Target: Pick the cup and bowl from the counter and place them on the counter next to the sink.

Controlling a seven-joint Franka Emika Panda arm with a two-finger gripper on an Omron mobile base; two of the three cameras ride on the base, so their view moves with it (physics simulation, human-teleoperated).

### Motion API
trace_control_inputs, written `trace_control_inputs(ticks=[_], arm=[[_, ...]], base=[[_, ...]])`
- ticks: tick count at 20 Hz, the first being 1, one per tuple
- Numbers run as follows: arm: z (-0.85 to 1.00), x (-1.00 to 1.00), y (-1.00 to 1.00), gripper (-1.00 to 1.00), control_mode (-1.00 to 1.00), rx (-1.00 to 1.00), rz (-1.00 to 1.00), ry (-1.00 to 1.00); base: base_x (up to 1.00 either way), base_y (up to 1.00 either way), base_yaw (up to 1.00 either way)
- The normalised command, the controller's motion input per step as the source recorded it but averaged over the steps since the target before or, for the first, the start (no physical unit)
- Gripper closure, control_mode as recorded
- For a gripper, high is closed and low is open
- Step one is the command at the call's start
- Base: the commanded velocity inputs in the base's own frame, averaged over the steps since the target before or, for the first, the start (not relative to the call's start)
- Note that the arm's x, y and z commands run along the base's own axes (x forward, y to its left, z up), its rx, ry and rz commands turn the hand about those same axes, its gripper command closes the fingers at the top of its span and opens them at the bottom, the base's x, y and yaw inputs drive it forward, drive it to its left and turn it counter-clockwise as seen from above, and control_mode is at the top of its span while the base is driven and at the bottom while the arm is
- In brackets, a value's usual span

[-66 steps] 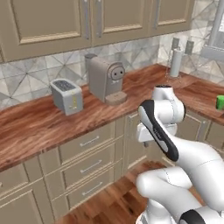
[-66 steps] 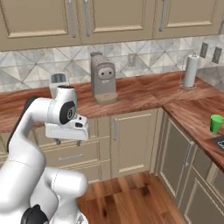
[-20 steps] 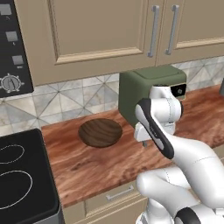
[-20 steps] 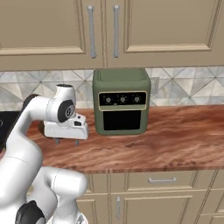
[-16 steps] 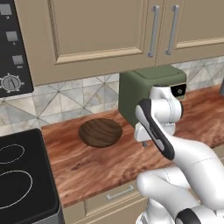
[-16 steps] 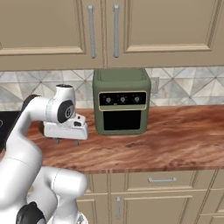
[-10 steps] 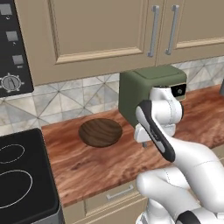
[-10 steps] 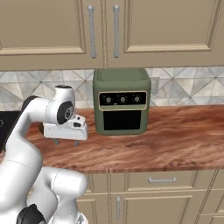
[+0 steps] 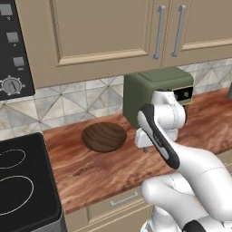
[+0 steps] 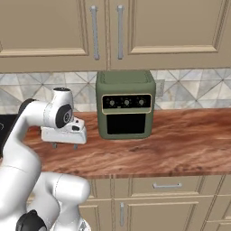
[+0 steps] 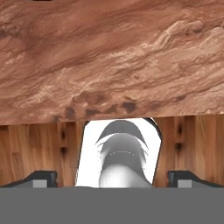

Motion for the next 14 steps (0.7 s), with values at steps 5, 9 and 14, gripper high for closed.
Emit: trace_control_inputs(ticks=[5, 9, 14], arm=[[0.0, 0.1, 0.8, -1.0, -1.0, 0.0, 0.1, -0.23], [0.0, 0.14, 0.58, -1.0, -1.0, -0.01, 0.19, -0.29], [0.0, 0.34, 0.33, -1.0, -1.0, -0.01, 0.06, -0.12]], base=[[0.0, 0.0, 0.0], [0.0, 0.0, 0.0], [0.0, 0.0, 0.0]])
